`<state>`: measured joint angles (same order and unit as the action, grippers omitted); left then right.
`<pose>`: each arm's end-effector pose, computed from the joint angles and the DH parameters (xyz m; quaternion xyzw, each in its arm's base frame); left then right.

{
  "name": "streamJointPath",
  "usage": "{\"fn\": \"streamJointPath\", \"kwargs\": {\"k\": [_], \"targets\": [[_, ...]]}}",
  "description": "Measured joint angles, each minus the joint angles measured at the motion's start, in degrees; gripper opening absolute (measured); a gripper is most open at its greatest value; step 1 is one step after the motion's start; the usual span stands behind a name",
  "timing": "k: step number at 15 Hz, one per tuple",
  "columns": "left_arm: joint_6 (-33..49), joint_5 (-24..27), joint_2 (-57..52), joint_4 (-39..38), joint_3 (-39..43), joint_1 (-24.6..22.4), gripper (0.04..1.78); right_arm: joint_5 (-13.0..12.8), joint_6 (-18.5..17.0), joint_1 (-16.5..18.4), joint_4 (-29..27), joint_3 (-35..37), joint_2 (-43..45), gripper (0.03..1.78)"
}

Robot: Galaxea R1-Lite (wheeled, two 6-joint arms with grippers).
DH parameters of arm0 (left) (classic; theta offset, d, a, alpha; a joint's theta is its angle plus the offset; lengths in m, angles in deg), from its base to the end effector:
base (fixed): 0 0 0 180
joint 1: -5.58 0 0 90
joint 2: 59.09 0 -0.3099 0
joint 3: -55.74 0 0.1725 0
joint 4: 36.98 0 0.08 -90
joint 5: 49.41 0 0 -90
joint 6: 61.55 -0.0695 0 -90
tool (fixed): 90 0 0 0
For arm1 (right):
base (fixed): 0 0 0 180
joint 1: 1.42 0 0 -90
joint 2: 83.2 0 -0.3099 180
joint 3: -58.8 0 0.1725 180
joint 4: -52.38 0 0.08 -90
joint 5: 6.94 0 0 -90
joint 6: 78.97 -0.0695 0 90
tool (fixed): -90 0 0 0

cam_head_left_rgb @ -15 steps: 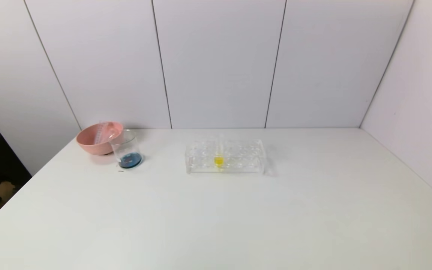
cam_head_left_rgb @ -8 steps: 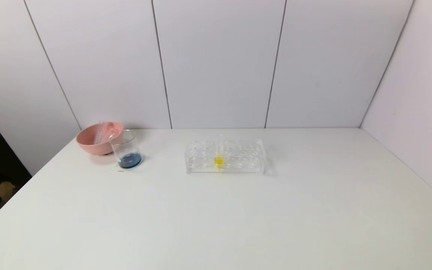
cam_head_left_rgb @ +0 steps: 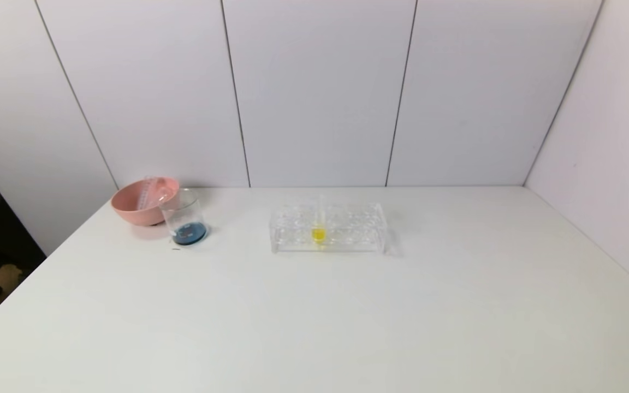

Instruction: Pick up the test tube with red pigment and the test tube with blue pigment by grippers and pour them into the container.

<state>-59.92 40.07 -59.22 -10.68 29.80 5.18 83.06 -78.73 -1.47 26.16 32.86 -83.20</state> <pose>-0.0055 0.0006 0.0745 -0.0142 0.0019 0.0081 0.9999 -0.0053 0.0000 0.0747 -0.0021 0.0024 0.0004 1.0000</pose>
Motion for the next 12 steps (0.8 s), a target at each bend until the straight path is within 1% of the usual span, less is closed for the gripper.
{"fn": "streamJointPath", "kwargs": {"k": [3, 12], "targets": [[-2.1, 0.0, 0.0, -0.2, 0.0, 0.1, 1.76, 0.0, 0.0, 0.0, 0.0, 0.0, 0.0, 1.77], [-2.2, -0.1, 0.0, -0.3, 0.0, 0.1, 1.76, 0.0, 0.2, 0.0, 0.0, 0.0, 0.0, 1.77]]}}
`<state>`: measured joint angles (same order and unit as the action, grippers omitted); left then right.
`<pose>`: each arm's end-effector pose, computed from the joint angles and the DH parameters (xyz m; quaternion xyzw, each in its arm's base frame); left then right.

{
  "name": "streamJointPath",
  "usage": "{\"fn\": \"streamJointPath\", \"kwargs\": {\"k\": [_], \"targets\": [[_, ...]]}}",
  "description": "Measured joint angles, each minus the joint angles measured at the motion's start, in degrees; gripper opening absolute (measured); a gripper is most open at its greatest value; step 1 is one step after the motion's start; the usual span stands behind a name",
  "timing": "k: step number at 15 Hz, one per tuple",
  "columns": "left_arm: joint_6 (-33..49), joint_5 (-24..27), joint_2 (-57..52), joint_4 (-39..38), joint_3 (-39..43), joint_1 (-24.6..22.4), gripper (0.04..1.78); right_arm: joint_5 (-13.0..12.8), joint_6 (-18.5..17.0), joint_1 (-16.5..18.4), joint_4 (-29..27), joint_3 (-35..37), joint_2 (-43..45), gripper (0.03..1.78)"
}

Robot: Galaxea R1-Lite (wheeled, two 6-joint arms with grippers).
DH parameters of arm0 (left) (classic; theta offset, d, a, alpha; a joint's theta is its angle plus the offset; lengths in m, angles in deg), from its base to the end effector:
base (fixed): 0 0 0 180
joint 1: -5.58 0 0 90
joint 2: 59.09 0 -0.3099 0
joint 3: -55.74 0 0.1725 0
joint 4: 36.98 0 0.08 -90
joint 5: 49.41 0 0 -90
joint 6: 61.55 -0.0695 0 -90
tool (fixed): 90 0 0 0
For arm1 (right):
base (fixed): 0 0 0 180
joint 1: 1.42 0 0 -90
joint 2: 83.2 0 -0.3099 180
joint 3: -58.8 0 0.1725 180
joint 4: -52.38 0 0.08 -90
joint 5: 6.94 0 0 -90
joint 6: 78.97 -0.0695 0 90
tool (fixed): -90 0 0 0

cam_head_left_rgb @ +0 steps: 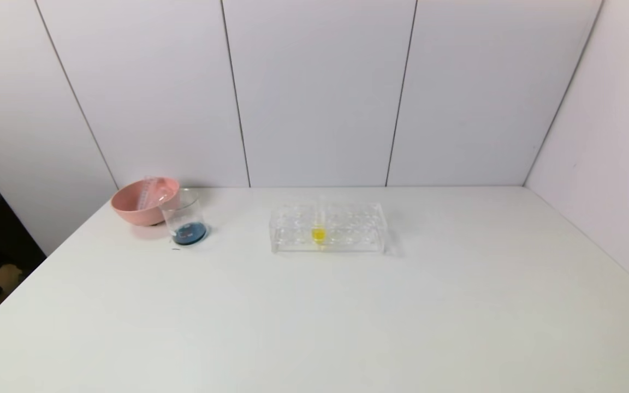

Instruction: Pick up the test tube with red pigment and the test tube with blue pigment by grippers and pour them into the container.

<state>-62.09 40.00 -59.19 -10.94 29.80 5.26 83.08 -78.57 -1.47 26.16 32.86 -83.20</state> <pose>-0.0054 0.0007 0.0752 0.0047 0.0000 0.0079 1.0000 -0.0053 0.0000 0.0747 -0.0035 0.0024 0.0006 1.0000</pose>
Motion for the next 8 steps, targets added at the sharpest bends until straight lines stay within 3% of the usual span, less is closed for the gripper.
{"fn": "streamJointPath", "kwargs": {"k": [8], "targets": [[0.0, 0.0, 0.1, 0.0, 0.0, 0.0, 1.76, 0.0, -0.2, 0.0, -0.1, 0.0, 0.0, 1.78]]}}
